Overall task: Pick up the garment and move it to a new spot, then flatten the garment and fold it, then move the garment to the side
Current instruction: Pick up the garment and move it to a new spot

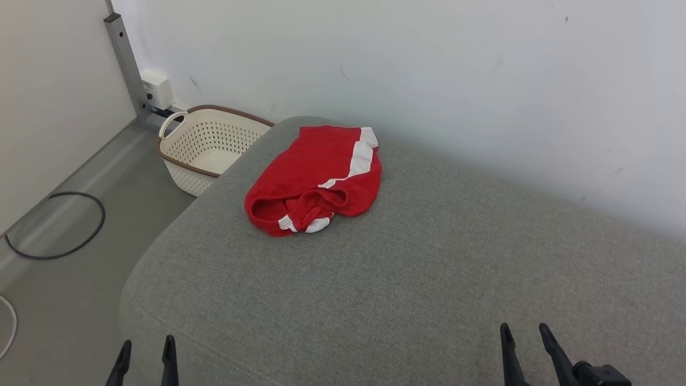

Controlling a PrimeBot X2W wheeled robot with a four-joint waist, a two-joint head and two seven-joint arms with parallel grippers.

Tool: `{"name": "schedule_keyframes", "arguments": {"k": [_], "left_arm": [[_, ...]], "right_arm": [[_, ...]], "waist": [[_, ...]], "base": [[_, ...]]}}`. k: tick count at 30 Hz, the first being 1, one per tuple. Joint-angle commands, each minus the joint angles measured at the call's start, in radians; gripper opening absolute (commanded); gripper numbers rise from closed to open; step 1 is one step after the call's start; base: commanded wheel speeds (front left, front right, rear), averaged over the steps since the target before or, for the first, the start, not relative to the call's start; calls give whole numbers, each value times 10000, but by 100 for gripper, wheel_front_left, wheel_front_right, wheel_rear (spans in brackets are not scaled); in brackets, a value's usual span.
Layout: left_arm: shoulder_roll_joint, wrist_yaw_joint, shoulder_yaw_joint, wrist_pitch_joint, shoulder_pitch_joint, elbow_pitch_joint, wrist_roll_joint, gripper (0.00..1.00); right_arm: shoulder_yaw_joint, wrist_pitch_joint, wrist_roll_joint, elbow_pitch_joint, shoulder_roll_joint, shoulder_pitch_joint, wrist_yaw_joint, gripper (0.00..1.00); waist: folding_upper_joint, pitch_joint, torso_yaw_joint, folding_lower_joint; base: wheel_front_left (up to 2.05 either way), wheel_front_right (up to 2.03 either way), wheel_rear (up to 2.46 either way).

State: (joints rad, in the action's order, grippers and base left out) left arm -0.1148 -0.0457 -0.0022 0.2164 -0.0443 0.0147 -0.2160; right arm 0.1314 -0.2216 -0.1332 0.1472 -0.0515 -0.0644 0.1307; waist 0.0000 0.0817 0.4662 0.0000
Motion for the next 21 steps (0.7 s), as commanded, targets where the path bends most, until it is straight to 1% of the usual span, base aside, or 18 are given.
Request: {"name": "schedule_keyframes", "arguments": {"k": [1,7,10,16,21], "left_arm": [[-52,-26,54,-5,-190,-61,-84,100],[-47,-124,147,-1,-141,-86,-258,100],[-70,-155,268,-8,-2,-117,-354,100],[-371,151,445,-181,1025,-215,-789,100],[-923,451,634,-429,2561,253,-962,100]], "right_arm": [[32,-67,-66,33,18,111,0,100],[66,-121,-102,156,16,82,0,100],[102,-143,-60,133,18,86,0,100],[747,16,61,-43,10,834,0,100],[1452,41,36,-81,6,1621,0,100]], "waist": [[0,-14,29,0],[0,39,-21,0],[0,15,-207,0],[0,-581,-1249,0],[0,-1257,-2277,0]], "base": [[0,0,0],[0,0,0],[0,0,0],[0,0,0],[0,0,0]]}}
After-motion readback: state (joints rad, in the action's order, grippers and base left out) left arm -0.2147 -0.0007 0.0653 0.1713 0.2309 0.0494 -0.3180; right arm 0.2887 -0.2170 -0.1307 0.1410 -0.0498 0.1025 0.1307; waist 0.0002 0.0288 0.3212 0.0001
